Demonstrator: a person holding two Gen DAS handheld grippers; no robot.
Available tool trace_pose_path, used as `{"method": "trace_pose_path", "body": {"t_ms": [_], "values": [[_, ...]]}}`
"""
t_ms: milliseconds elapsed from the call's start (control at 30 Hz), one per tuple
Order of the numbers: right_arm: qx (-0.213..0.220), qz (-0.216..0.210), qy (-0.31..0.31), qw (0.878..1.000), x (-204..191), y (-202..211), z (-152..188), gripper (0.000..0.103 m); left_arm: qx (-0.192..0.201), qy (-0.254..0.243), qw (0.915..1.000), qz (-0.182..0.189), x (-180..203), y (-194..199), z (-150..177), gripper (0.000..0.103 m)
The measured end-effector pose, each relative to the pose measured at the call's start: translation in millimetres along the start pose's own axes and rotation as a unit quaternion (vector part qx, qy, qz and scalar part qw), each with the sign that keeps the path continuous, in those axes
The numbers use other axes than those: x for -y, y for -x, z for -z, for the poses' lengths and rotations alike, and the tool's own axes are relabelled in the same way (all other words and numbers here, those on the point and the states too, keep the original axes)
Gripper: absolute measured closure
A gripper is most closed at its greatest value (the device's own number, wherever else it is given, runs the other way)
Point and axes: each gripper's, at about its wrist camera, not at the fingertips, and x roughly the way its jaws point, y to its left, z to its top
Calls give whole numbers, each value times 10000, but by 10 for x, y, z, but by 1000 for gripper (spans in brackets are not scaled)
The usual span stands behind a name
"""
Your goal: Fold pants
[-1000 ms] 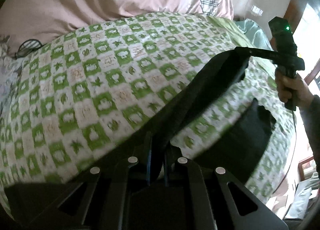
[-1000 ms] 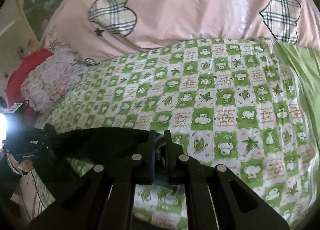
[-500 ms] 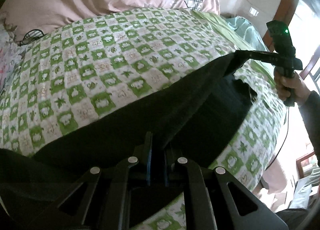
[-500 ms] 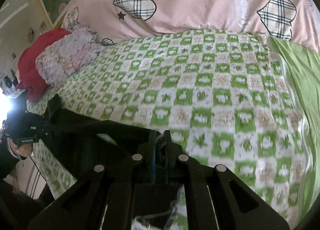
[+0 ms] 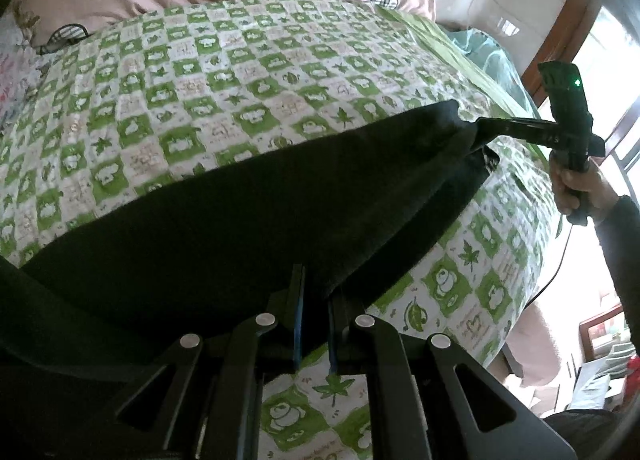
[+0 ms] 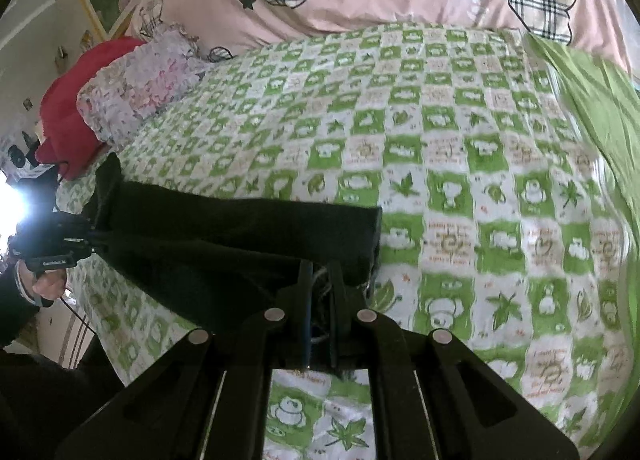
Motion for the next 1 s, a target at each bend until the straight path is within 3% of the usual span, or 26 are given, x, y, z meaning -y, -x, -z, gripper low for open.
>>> {"method": "trace_pose_path", "body": {"t_ms": [200, 300, 400, 533, 800, 1000], "values": [[-242, 52, -25, 9997, 32, -122, 123, 96, -147, 37, 9998, 100, -50, -166, 117, 94], [-292, 31, -127, 9995, 62, -160, 158, 93, -226, 60, 9996, 138, -46, -227, 163, 85], [-296, 66, -200, 9993, 49, -139, 169, 78, -201, 44, 9997, 146, -4, -227, 204, 72], [-191, 336, -167, 9991, -32, -7, 188, 45, -159, 133, 9996, 176, 20, -190, 251, 60], [342, 217, -294, 9987, -248, 229, 164, 45, 127, 719, 9972, -154, -102, 76, 362, 46], [545, -398, -355, 9971, -572, 108, 39, 45, 467, 1481, 9863, -556, -447, 469, 445, 40]]}}
